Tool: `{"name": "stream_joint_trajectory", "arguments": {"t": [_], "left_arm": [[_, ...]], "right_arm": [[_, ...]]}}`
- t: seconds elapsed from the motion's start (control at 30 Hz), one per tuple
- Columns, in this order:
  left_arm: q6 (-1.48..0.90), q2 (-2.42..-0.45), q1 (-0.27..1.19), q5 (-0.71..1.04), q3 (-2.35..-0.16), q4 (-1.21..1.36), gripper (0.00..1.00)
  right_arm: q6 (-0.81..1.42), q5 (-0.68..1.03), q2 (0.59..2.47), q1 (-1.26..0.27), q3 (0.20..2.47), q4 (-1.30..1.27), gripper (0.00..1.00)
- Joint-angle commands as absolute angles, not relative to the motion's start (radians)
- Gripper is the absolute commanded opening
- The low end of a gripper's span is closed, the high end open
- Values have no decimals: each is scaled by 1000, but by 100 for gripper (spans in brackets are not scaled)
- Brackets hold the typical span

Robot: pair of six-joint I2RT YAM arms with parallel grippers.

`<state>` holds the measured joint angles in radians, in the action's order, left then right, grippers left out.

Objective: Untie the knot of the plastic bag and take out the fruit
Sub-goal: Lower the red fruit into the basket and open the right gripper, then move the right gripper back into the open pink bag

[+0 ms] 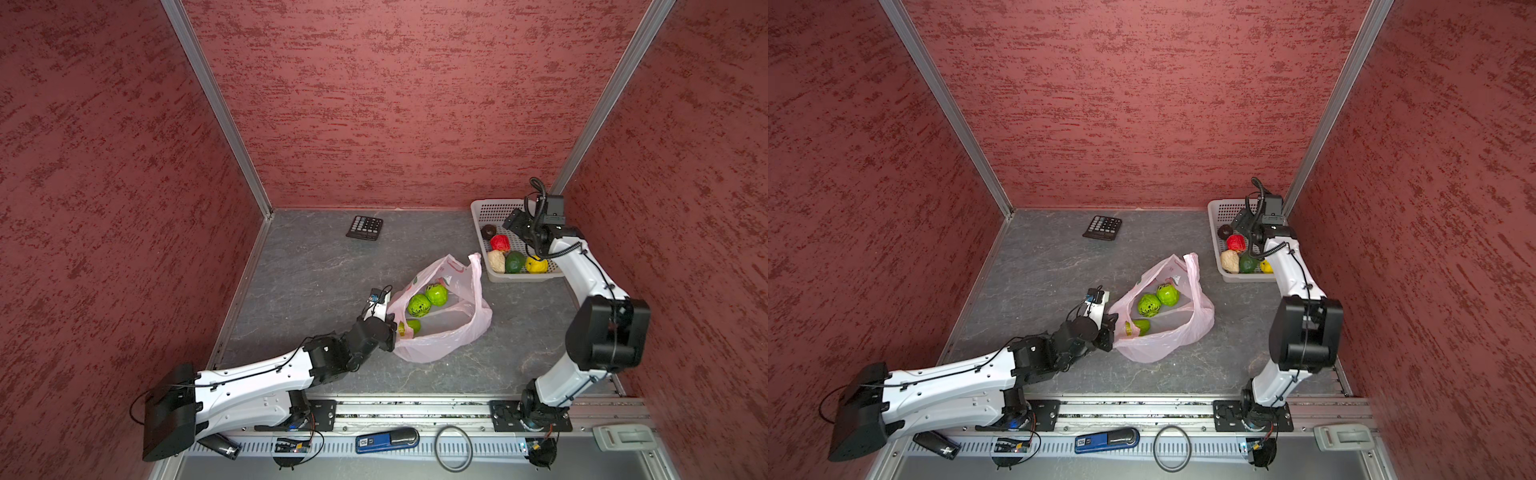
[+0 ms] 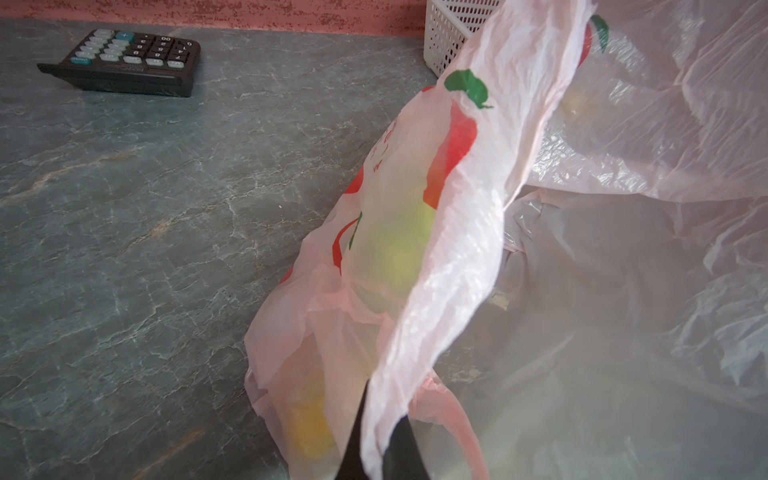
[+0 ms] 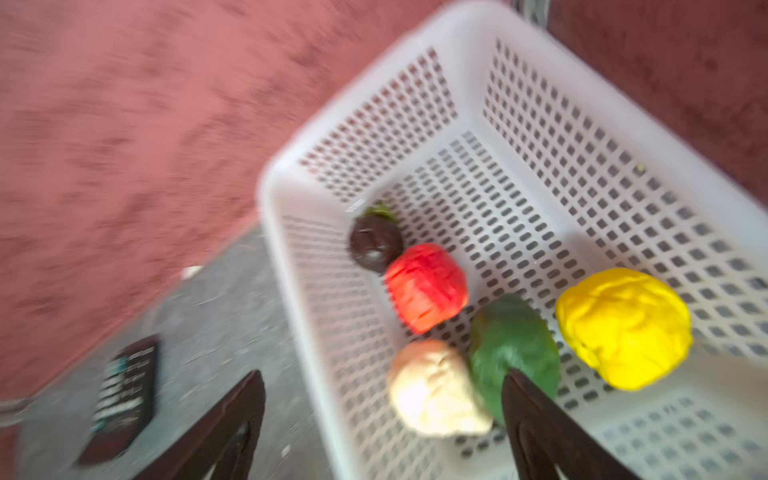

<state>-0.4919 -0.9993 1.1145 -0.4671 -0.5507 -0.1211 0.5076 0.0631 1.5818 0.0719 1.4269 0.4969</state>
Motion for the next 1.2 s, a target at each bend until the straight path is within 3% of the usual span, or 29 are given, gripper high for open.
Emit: {"name": "stream_joint_trajectory", "arguments": {"t": [0.0, 0.3, 0.57, 0.73, 1.17], "left_arm": [[-461, -986, 1114, -449, -535, -77, 0], [-425, -971, 1113, -440, -545, -49, 0], [-422, -973, 1114, -434, -550, -36, 0], [-421, -971, 1119, -447, -562, -43, 0], [-427, -959, 1120, -466, -567, -58, 0]], "right_arm": [[498, 130, 1427, 28, 1394, 633, 89], [564, 159, 1210, -236, 1509, 872, 87], [672, 39, 1282, -597, 1721, 947, 86], [696, 18, 1369, -744, 1791, 970, 86], [711, -123, 1406, -930, 1592, 973, 84]]}}
